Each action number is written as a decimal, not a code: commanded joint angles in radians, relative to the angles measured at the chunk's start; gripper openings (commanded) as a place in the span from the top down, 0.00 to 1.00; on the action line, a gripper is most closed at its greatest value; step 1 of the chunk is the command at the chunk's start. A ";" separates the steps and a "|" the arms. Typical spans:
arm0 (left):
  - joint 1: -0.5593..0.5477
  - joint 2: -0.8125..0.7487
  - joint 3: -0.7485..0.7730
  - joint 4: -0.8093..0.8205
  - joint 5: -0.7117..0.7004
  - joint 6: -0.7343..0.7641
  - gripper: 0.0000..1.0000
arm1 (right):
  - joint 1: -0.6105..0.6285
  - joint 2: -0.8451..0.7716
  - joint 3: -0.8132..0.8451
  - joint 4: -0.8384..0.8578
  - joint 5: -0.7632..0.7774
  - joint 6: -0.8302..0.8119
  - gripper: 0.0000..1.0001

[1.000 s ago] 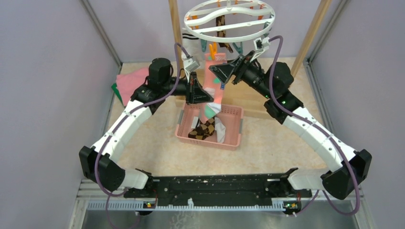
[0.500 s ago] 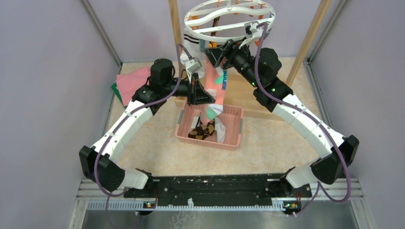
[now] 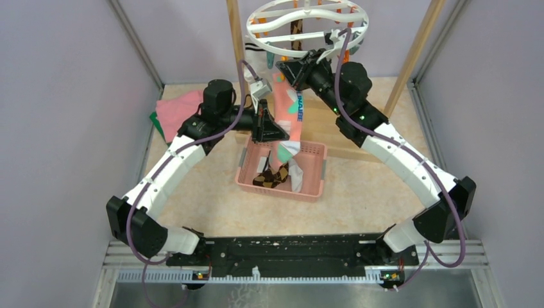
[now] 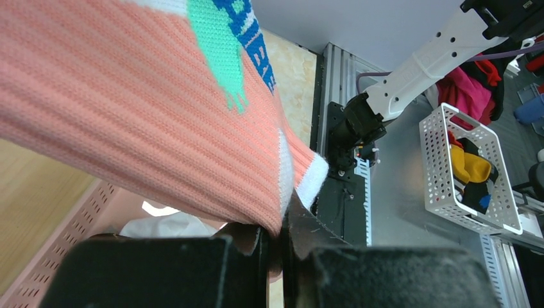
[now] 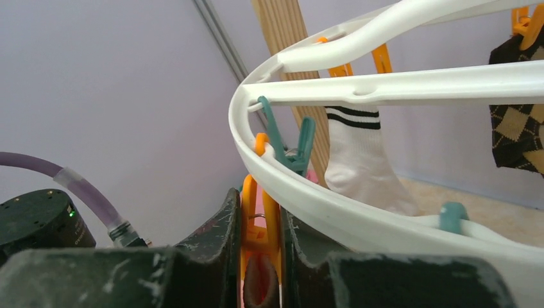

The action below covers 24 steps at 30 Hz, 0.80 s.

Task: Remove the socks clipped to the hanger

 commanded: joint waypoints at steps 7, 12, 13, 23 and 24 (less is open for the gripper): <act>-0.021 -0.008 0.001 -0.088 -0.170 0.209 1.00 | -0.023 -0.109 -0.025 0.020 0.082 -0.005 1.00; -0.029 -0.009 -0.061 -0.099 -0.217 0.314 1.00 | -0.061 -0.159 -0.091 0.008 0.082 0.021 1.00; -0.032 -0.010 -0.073 -0.102 -0.225 0.337 1.00 | -0.068 -0.165 -0.097 0.006 0.079 0.022 1.00; -0.095 0.029 -0.114 -0.113 -0.277 0.411 0.98 | -0.112 -0.196 -0.097 -0.041 0.055 0.027 1.00; -0.102 0.035 -0.107 -0.115 -0.279 0.412 0.85 | -0.118 -0.201 -0.097 -0.045 0.055 0.028 1.00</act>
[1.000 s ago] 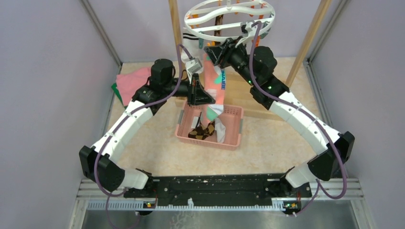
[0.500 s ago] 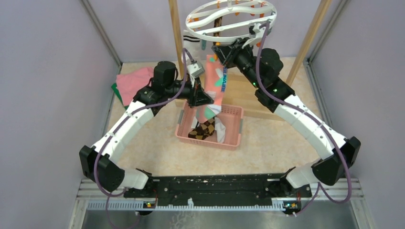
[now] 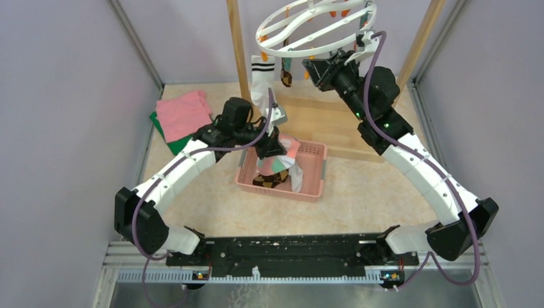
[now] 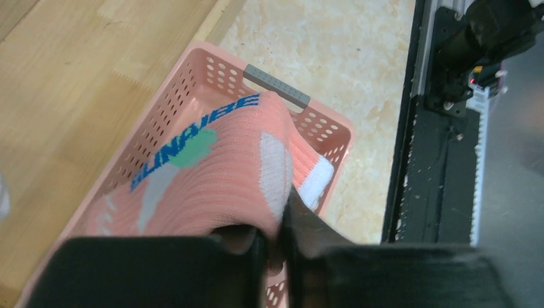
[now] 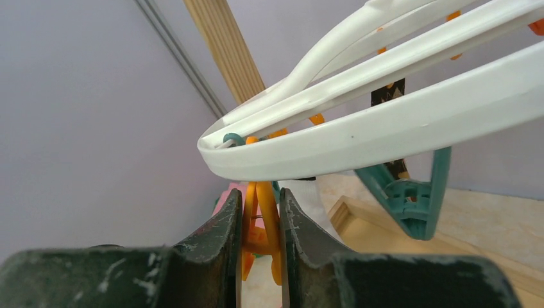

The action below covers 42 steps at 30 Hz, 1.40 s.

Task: Remove the socks clipped to the hanger

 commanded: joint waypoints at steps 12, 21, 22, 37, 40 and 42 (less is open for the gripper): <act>-0.038 -0.018 0.083 -0.090 -0.133 0.110 0.01 | -0.104 -0.145 -0.043 -0.161 0.105 -0.026 1.00; 0.148 -0.017 0.171 -0.054 -0.126 -0.021 0.01 | -0.234 -0.212 -0.085 -0.202 0.092 -0.014 0.94; 0.182 -0.019 0.167 -0.042 -0.102 -0.057 0.01 | -0.252 -0.211 -0.079 -0.209 0.080 -0.008 0.84; 0.240 -0.109 0.126 -0.061 -0.047 -0.040 0.01 | -0.146 -0.381 -0.426 -0.103 0.069 -0.028 0.09; 0.242 -0.109 0.127 -0.062 -0.068 -0.047 0.01 | -0.134 -0.327 -0.462 0.027 -0.064 -0.063 0.02; 0.242 -0.114 0.127 -0.062 -0.081 -0.049 0.01 | -0.125 -0.258 -0.452 0.100 -0.153 -0.120 0.01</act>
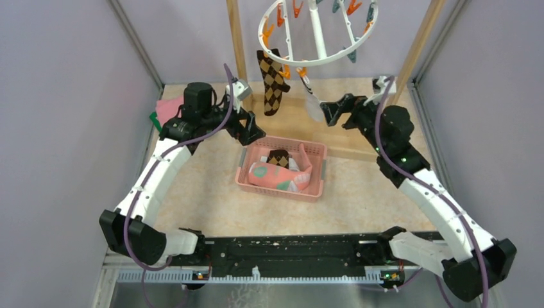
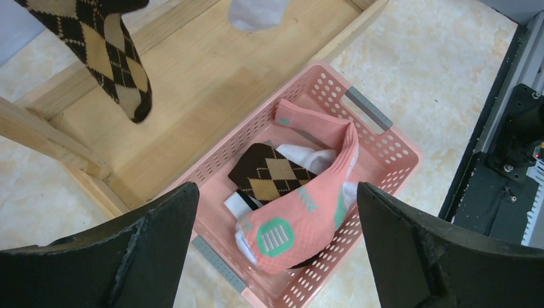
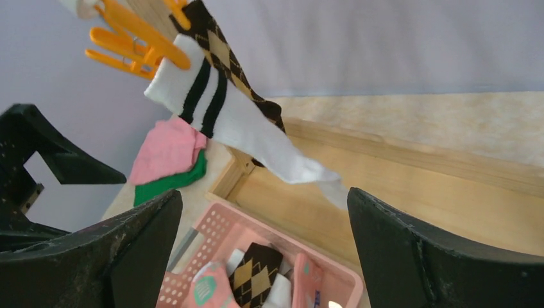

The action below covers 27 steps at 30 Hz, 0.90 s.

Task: Remove the socks clipped to the hanger

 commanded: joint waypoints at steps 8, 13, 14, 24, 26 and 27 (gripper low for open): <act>0.005 -0.044 0.015 0.005 0.003 0.001 0.01 | 0.028 0.300 0.137 0.327 -0.417 -0.209 0.03; 0.005 -0.038 0.014 0.016 0.005 -0.008 0.01 | 0.084 0.377 0.134 0.398 -0.421 -0.166 0.04; 0.005 -0.037 0.015 0.019 0.007 -0.012 0.01 | 0.092 0.385 0.125 0.423 -0.421 -0.145 0.04; 0.005 -0.041 0.033 0.016 0.001 -0.018 0.01 | 0.227 0.538 0.232 0.379 -0.090 -0.176 0.37; 0.005 -0.049 0.035 0.014 0.003 -0.015 0.01 | 0.227 0.552 0.273 0.341 -0.053 -0.165 0.64; 0.005 -0.052 0.035 0.010 0.006 -0.013 0.01 | 0.227 0.543 0.277 0.337 -0.036 -0.162 0.77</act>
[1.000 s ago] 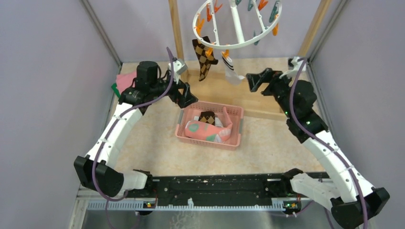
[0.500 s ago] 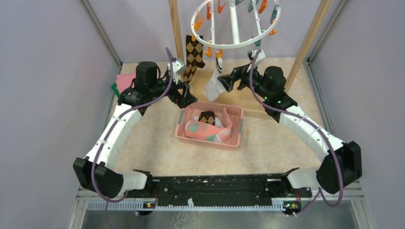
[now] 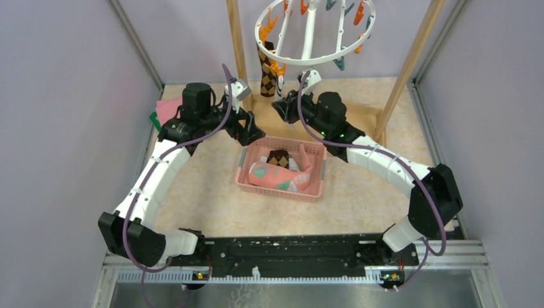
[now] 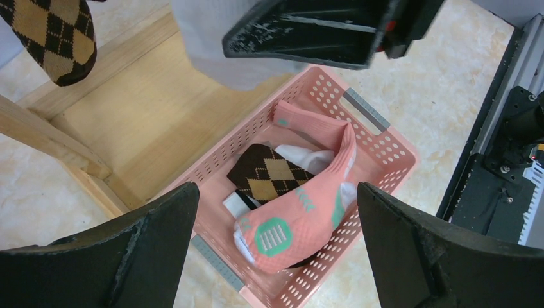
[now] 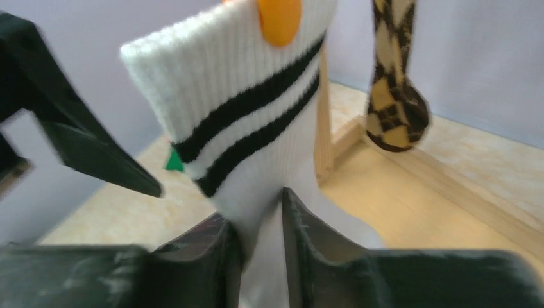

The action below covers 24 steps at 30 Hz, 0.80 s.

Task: Remove the socks clipped to the hanger

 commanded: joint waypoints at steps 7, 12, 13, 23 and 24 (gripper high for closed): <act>0.005 -0.032 0.017 0.002 0.117 0.036 0.01 | -0.035 -0.096 0.090 -0.080 -0.013 0.111 1.00; 0.004 -0.016 0.010 0.037 0.163 0.026 0.01 | -0.137 -0.198 0.027 -0.141 -0.199 0.238 1.00; 0.002 -0.013 0.008 0.053 0.167 0.021 0.01 | -0.148 -0.229 0.002 -0.154 -0.210 0.245 1.00; -0.071 0.041 0.011 0.109 0.165 0.000 0.01 | -0.283 -0.440 -0.143 -0.275 -0.276 0.239 1.00; -0.075 0.036 0.007 0.123 0.165 -0.006 0.01 | -0.284 -0.435 -0.144 -0.276 -0.316 0.245 1.00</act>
